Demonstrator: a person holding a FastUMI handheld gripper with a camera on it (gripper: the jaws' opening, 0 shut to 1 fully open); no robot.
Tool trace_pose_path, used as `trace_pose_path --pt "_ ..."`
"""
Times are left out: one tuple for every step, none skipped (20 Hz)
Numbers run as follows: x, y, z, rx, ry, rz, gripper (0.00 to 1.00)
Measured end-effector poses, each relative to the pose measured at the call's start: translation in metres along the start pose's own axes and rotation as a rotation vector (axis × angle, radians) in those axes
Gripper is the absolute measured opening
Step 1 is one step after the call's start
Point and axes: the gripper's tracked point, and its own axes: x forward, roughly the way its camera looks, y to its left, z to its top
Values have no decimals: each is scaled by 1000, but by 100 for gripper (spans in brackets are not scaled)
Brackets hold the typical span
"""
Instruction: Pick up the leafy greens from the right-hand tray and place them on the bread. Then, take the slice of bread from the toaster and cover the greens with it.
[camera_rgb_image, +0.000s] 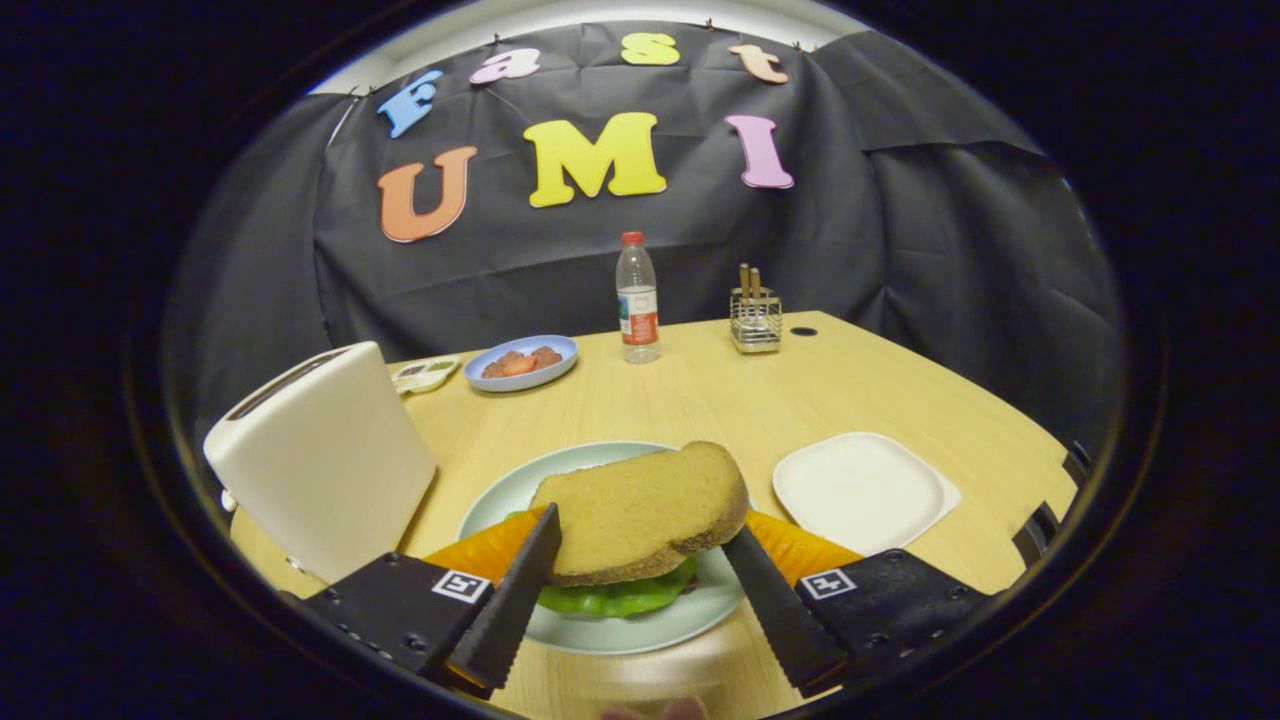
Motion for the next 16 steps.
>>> trace_pose_path --pt "-1 -5 0 -14 -1 -14 98" --pt "-4 -9 2 -28 -7 -24 98" --pt "-5 -12 3 -44 -10 -33 98" --pt "-3 -14 3 -71 -3 -38 98" --pt "0 -14 -1 -111 21 -29 98" --pt "1 -13 -5 -139 45 -18 98" --pt "3 -13 -10 -159 72 -10 98" --pt "2 -16 -7 -173 69 -10 99" --pt "2 -18 -3 -187 53 -13 99" --pt "1 -20 2 -210 47 -20 99" --pt "-1 -20 1 -238 48 -21 98" --pt "-2 -20 0 -269 62 -16 98" --pt "-3 -20 0 -298 67 -6 99" --pt "-5 -17 2 -318 62 17 99" --pt "-7 -13 4 -321 58 38 99" --pt "-9 -8 5 -304 60 71 98"
